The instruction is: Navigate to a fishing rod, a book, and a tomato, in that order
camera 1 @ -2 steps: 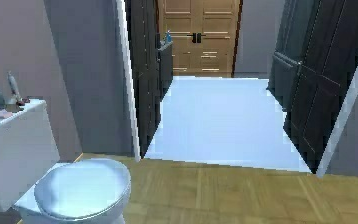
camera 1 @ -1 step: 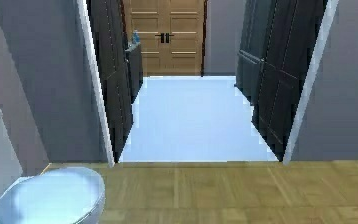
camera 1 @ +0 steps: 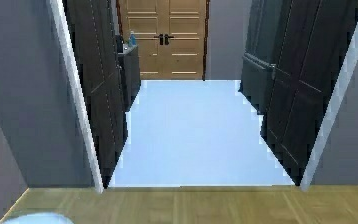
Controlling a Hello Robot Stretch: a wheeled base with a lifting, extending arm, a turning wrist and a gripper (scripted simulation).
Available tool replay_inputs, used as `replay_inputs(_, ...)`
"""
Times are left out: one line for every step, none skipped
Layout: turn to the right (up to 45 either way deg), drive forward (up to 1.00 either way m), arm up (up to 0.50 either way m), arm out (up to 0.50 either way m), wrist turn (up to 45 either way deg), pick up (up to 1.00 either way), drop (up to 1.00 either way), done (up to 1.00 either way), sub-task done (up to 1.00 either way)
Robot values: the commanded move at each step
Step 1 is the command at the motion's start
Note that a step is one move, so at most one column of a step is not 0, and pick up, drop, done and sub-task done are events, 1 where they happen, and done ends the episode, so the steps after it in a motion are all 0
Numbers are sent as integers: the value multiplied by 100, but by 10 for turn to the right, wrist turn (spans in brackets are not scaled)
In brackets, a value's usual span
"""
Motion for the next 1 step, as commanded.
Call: replay_inputs(-60, 0, 0, 0, 0, 0, 0, 0, 0)
